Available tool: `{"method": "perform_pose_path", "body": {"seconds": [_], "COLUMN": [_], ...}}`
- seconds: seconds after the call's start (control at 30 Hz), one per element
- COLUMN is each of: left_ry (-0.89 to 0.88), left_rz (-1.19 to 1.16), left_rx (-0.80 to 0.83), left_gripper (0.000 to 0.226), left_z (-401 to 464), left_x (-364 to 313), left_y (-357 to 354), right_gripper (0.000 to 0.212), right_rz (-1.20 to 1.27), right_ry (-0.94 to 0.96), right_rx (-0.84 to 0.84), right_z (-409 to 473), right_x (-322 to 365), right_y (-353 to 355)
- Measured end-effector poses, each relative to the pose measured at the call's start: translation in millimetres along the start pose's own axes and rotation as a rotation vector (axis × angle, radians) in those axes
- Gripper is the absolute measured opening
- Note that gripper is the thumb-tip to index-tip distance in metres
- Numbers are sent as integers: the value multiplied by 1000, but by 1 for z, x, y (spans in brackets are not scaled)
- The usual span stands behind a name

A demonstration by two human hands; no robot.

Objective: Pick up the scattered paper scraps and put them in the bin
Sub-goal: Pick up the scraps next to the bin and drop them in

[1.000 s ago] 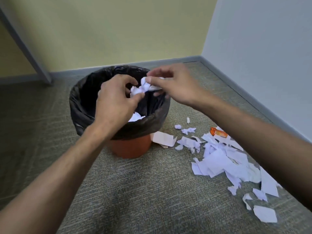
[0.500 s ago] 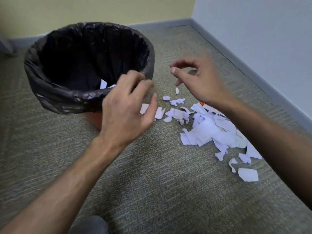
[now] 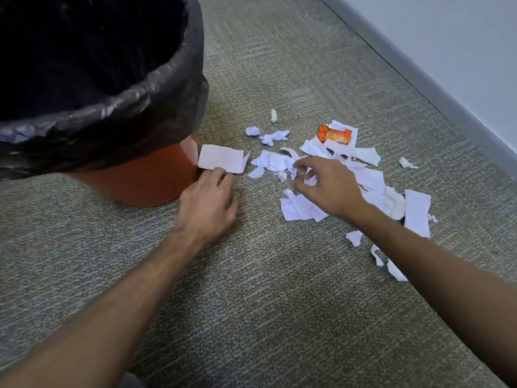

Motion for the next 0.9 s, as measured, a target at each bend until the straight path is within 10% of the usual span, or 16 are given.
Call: {"method": "perform_pose_path", "body": {"seconds": [0.43, 0.9], "left_ry": [200, 77], "left_rz": [113, 187], "left_rx": [221, 179], "left_gripper": [75, 17], "left_z": [48, 71], "left_x": [45, 42], "left_y": [-50, -50], "right_gripper": [108, 23], "right_rz": [-316, -51], "right_ry": [49, 114], "right_rx": [3, -92], "right_z": [61, 68], "right_x": [18, 52], "right_y": [-56, -72]}}
Point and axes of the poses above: each hand's wrist, its own z-axis towards the middle knuckle, its own y-axis out of the back of the hand, x = y × z, the point moved 8 cm from there along z, towards the middle knuckle, and after that the axes turned 12 degrees about -y, right-handed, at the moved point
